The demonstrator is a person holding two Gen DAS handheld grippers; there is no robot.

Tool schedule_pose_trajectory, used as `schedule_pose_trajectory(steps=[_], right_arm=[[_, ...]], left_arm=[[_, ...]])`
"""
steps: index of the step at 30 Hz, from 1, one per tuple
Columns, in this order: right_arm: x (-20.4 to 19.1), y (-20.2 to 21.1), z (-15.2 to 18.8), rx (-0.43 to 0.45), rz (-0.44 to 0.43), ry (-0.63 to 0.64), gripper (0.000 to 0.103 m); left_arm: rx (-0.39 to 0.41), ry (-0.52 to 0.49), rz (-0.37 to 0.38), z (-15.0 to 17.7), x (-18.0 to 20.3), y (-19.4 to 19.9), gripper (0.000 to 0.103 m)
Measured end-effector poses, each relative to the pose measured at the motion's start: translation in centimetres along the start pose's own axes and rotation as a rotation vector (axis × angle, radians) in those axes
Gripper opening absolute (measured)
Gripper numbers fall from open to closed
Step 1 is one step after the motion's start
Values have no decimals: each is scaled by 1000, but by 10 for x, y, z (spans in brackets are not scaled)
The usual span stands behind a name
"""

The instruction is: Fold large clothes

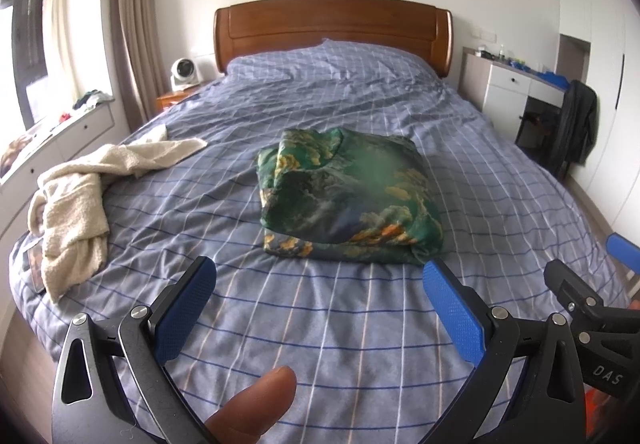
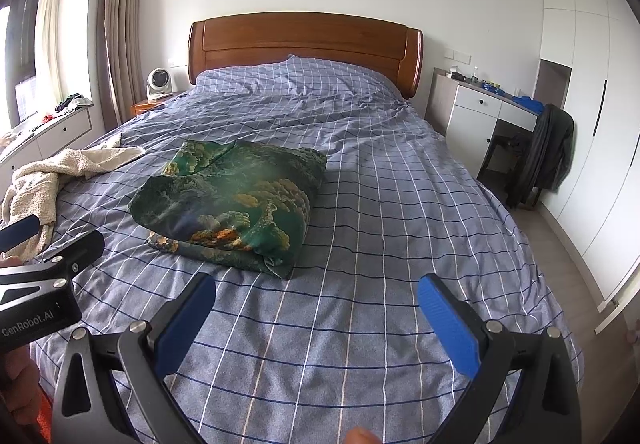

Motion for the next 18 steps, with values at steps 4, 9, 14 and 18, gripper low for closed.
schedule_pose_trajectory(steps=[4,9,14,18], right_arm=[[0,1,0,0,-3,0,103],[-1,2,-2,3,-6,0,103],[-1,3,-1,-6,-4,1,103],[-1,3,-1,-4,-4,1,103]], left_arm=[[-10,-6,-3,3,2,0,103],[-9,-22,-19,2,4,1,103],[-10,-32,-23,1,4,1,103],[-9,-29,-28,1,3,3,103]])
Point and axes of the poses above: each gripper's, at about its wrist camera, not at the fingertips, and y roughly against the way its jaws point, x to its right, z to its underside, the point moved 10 cm from there along -y, roughly the way its jaws point, and after that the axes turned 10 degrees about z, right-handed, at the moved point
